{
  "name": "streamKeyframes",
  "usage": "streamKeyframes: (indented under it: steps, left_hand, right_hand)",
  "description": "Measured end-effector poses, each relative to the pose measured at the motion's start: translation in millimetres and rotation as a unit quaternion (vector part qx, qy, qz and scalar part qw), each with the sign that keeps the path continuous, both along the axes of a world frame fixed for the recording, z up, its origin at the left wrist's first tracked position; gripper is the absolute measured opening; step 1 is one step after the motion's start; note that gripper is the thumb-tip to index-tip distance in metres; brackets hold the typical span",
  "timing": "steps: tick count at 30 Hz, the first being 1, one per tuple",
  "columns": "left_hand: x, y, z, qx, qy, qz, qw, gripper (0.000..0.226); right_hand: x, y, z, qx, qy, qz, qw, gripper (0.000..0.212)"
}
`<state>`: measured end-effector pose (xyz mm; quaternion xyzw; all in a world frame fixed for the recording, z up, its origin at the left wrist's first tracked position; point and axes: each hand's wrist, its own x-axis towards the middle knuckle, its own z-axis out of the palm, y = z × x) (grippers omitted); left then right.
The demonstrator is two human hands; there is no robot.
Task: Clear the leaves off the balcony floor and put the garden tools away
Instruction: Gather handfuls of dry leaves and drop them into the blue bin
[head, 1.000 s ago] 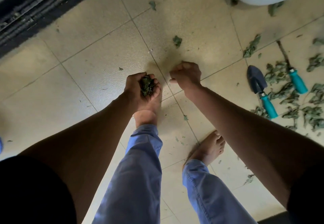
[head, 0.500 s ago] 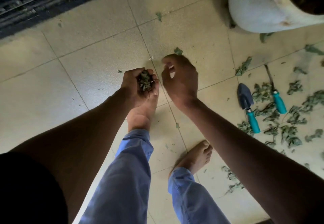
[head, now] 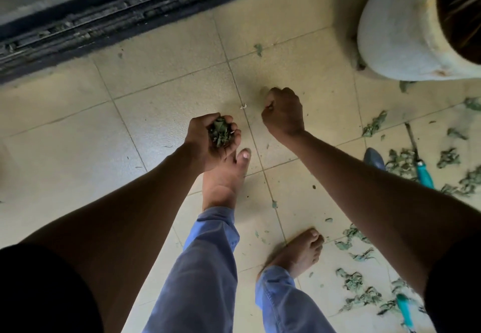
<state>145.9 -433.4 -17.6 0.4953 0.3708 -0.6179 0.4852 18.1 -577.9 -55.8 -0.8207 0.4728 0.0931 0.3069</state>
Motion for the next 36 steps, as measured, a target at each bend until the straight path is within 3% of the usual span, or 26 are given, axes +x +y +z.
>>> streamKeyframes:
  steps: [3, 5, 7, 9, 11, 14, 17, 20, 24, 29, 36]
  left_hand:
    - [6, -2, 3, 0.007, -0.010, 0.005, 1.000, 0.035]
    - [10, -4, 4, 0.016, -0.027, -0.005, 0.999, 0.034]
    - [12, -6, 5, 0.023, -0.038, -0.023, 0.999, 0.025]
    - [10, -8, 3, 0.010, -0.045, -0.033, 0.998, 0.023]
    - [12, -10, 4, -0.018, -0.060, -0.044, 0.997, 0.036]
    - [28, -15, -1, -0.025, -0.016, 0.020, 0.999, 0.032]
    - [36, -13, -11, -0.010, -0.024, 0.042, 0.999, 0.033]
    - [38, -9, -12, -0.025, -0.014, 0.036, 0.999, 0.034]
    - [41, -2, -15, -0.019, -0.004, 0.038, 0.999, 0.034]
    - [33, 2, -17, -0.004, -0.007, 0.032, 0.999, 0.034]
    - [21, 3, -19, 0.012, -0.019, 0.027, 0.999, 0.035]
  right_hand:
    - [21, 26, 45, 0.013, -0.147, -0.012, 0.989, 0.014]
    - [33, 46, 73, 0.043, -0.183, 0.034, 0.982, 0.011]
    - [44, 60, 91, 0.074, -0.135, 0.122, 0.981, 0.006]
    - [52, 60, 95, 0.045, -0.103, 0.183, 0.977, 0.009]
    - [58, 45, 86, -0.020, -0.122, 0.188, 0.974, 0.010]
    - [66, 3, 50, -0.101, -0.129, 0.135, 0.977, 0.023]
    - [72, -43, 6, -0.112, -0.036, 0.119, 0.986, 0.047]
    - [76, -69, -18, -0.086, 0.034, 0.195, 0.976, 0.058]
    - [67, -61, -25, -0.102, 0.027, 0.228, 0.968, 0.051]
    - [34, -11, -28, -0.051, -0.013, 0.270, 0.961, 0.039]
    - [19, 36, -30, -0.048, 0.013, 0.256, 0.965, 0.027]
